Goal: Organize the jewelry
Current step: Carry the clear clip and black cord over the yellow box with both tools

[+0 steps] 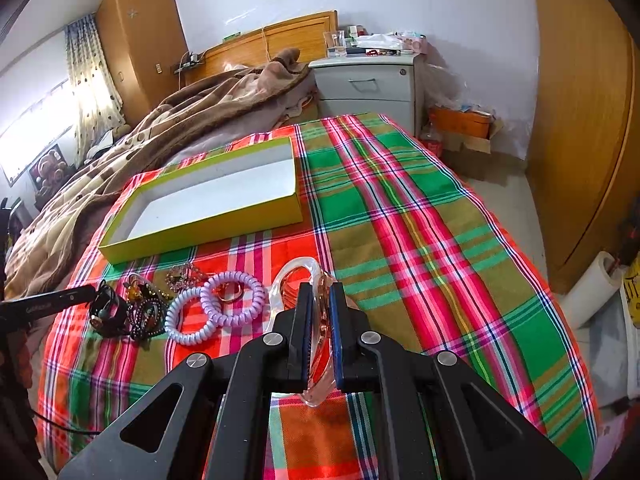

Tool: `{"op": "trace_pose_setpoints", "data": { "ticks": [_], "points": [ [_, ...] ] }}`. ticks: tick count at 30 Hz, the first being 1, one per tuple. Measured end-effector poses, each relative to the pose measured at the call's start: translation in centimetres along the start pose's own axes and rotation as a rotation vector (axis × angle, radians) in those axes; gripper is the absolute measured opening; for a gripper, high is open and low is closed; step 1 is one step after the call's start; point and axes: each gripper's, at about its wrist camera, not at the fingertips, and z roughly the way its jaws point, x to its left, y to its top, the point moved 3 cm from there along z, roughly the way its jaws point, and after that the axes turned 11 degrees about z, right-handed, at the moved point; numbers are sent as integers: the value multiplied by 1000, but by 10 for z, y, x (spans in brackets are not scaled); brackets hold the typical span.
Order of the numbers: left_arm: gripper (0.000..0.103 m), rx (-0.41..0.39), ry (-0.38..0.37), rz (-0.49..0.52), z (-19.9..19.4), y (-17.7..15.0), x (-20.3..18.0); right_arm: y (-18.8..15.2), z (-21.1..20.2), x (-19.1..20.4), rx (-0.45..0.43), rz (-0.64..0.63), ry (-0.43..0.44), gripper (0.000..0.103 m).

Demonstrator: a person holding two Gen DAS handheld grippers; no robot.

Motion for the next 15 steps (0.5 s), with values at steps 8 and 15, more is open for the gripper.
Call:
{"op": "trace_pose_setpoints", "data": {
  "ticks": [8,15],
  "points": [
    [23,25,-41,9,14,0,-3,-1,2,-2,5,9,-6,8],
    [7,21,-8,36,10,-2,-5,0,3,-2,6,11,-6,8]
  ]
}}
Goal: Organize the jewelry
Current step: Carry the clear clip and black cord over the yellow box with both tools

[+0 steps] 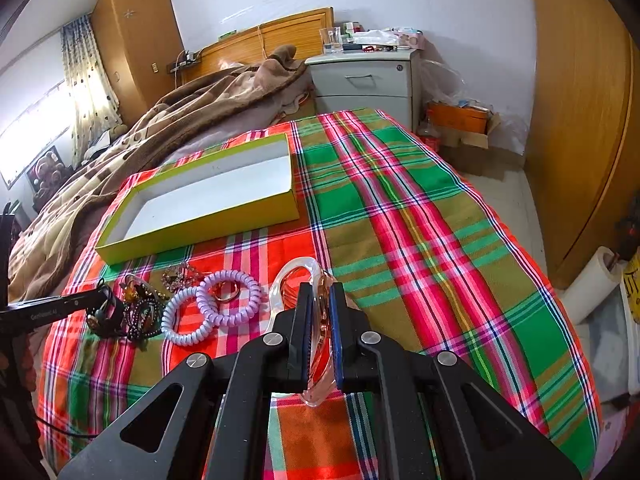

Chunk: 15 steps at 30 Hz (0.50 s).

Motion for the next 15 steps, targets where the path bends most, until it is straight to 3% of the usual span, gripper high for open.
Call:
{"op": "trace_pose_setpoints", "data": {
  "ticks": [15],
  "points": [
    [5,-120,-26,-9,-44,13,-2,14,-12,5,-47,-10,10,8]
  ]
}}
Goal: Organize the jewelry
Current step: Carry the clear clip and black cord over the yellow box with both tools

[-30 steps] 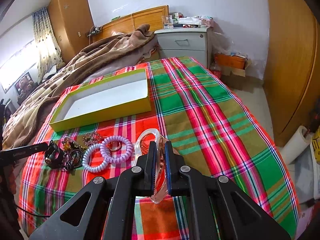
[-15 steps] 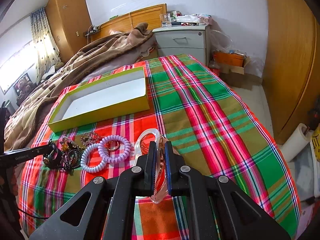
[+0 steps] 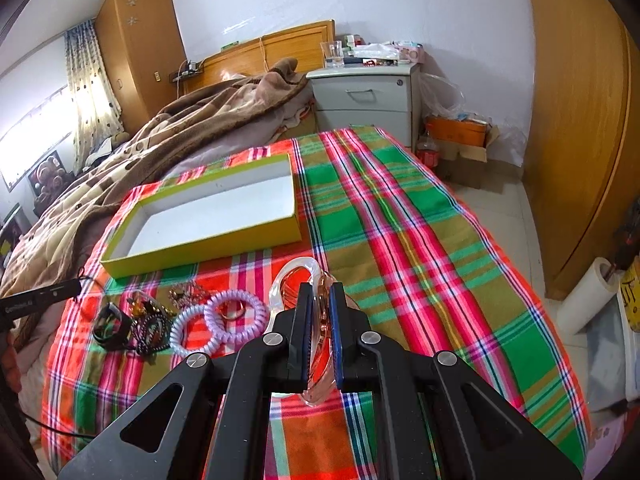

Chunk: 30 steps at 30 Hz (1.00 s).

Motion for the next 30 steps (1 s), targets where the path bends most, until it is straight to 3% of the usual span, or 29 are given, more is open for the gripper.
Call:
{"op": "trace_pose_setpoints", "data": {
  "ticks": [14,24,30],
  "points": [
    [5,-87,-48,-12,-7,51,2,53,14,39,-50,-69,72,8],
    [5,-97,-13,-15,28,88,11,81,70,64,23,-105,92,8],
    [5,-56,-18,-44,60,101,22,94,104,71,67,-102,88,8]
  ]
}}
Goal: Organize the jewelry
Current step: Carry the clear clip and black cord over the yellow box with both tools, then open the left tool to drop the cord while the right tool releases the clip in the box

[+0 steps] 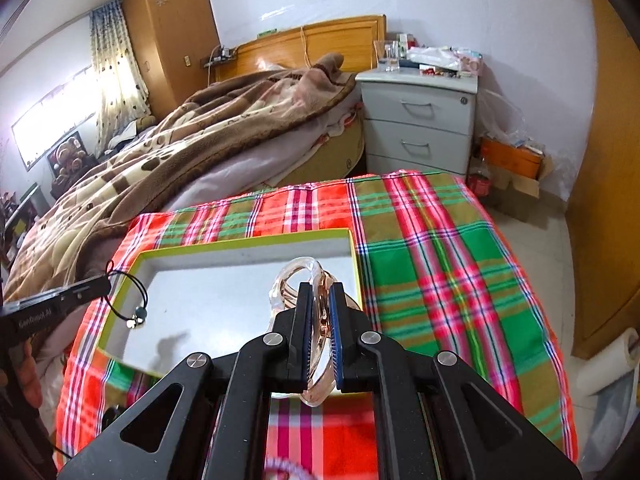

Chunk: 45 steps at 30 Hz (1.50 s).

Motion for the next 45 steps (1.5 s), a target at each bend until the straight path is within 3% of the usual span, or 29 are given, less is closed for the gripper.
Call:
{"op": "trace_pose_setpoints", "data": {
  "ticks": [11,27,35,45],
  "points": [
    [5,70,9,-2,44,11,12,13,57,-2,86,5,-29,8],
    [7,155,73,-19,78,3,30,21,73,0,73,-53,-69,9],
    [27,154,76,-21,76,4,31,23,72,0,61,-44,-60,11],
    [37,126,67,-19,59,2,25,23,54,3,19,-42,-25,32]
  ]
}}
